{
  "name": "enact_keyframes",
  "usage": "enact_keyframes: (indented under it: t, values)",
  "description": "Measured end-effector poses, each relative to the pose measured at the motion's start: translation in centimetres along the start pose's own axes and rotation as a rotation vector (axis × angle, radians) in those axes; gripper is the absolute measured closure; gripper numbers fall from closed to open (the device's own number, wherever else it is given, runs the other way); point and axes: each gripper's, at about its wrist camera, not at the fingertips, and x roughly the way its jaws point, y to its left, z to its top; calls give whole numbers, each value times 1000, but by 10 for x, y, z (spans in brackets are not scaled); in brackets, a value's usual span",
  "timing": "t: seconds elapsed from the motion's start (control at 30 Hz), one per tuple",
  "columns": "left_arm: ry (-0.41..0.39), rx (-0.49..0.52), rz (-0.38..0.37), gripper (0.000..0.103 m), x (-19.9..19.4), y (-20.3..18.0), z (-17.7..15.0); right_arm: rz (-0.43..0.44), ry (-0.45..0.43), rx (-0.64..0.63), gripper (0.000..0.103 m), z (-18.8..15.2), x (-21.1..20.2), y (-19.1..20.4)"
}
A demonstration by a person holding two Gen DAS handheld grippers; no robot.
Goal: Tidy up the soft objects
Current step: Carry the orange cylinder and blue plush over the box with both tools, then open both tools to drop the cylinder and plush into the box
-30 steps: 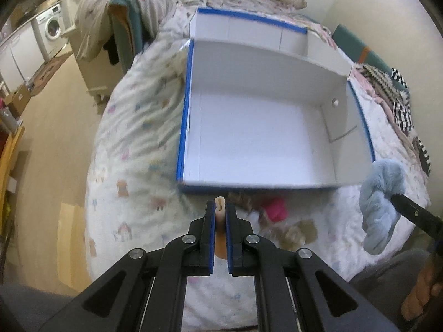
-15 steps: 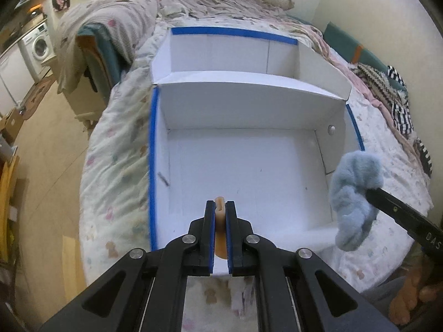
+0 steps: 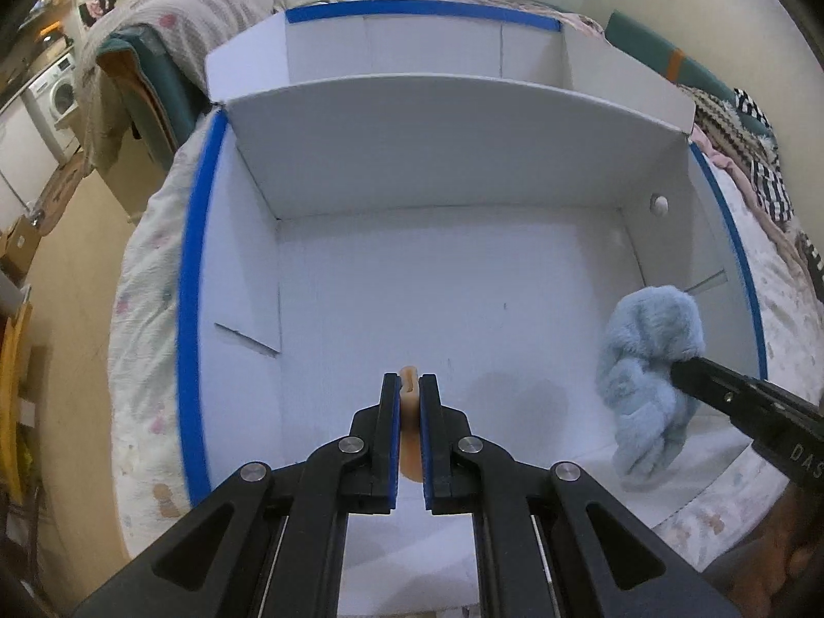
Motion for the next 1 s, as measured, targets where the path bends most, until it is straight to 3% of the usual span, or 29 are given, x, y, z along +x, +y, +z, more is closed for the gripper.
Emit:
enact_keyframes:
  t: [0.3, 0.73, 1.0]
  values:
    - [28, -6, -20, 97, 16, -3, -5, -44, 30, -44, 92, -6, 15, 4]
    - [-3, 14, -37, 96, 14, -10, -10, -41, 61, -60, 92, -5, 23, 8]
    - [-6, 3, -37, 88, 13, -7, -12, -37, 59, -37, 88, -4, 22, 5]
